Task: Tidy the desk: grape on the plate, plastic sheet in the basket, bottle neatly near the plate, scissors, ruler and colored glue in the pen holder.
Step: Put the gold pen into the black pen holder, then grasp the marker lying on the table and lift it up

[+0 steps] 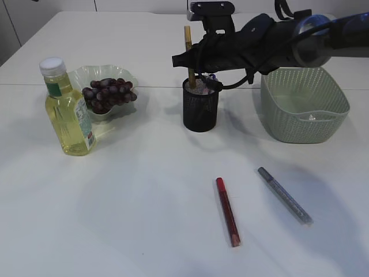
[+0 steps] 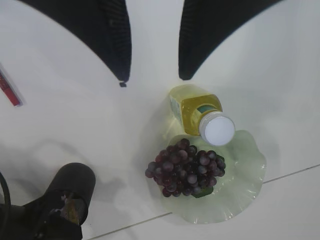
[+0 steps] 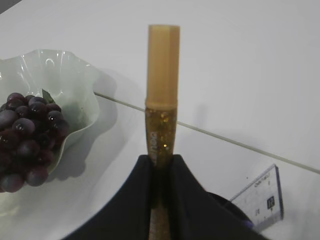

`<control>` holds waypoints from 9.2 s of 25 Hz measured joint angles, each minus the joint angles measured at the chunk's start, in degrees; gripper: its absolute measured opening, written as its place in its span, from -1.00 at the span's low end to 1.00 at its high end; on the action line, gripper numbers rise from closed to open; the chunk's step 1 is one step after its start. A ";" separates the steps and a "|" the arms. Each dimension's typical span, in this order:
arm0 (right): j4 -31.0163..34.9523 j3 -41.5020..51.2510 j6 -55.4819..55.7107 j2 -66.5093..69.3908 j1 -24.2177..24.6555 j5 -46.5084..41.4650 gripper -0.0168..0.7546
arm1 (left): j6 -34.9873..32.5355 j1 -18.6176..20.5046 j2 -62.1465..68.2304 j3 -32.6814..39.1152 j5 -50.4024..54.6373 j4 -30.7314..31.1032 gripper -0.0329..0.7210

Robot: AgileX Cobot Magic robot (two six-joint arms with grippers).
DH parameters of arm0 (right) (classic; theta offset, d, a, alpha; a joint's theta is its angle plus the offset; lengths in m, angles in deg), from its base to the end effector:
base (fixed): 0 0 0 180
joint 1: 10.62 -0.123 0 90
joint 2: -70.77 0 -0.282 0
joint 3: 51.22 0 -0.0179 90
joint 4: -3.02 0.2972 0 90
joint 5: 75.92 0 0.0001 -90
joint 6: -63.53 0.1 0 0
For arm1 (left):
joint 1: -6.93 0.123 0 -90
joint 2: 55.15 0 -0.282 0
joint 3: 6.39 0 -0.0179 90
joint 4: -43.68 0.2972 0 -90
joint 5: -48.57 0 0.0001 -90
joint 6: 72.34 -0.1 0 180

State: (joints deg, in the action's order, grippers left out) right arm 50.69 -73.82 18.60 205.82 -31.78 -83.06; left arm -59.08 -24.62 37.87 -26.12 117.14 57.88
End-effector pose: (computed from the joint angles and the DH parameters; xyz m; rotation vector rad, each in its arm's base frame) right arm 0.5278 0.2142 0.1796 -0.3911 2.0255 0.3508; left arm 0.3147 -0.1664 0.4312 0.3997 2.4001 -0.0244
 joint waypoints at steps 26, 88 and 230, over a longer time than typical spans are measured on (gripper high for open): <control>0.12 -0.09 -0.67 0.60 0.00 0.97 -0.51 | 0.00 0.00 0.00 0.00 0.19 0.22 -0.28; -43.25 4.53 35.13 -13.68 4.38 -62.80 0.37 | 0.00 0.00 0.00 0.00 0.47 2.61 -0.28; -43.10 28.91 33.45 -22.45 4.38 -36.04 -0.56 | 0.00 0.00 1.96 0.00 2.58 4.99 -0.28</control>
State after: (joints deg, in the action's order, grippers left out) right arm 7.59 -44.91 52.05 183.37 -27.41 -119.10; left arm -59.08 -24.62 39.83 -26.12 119.72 62.87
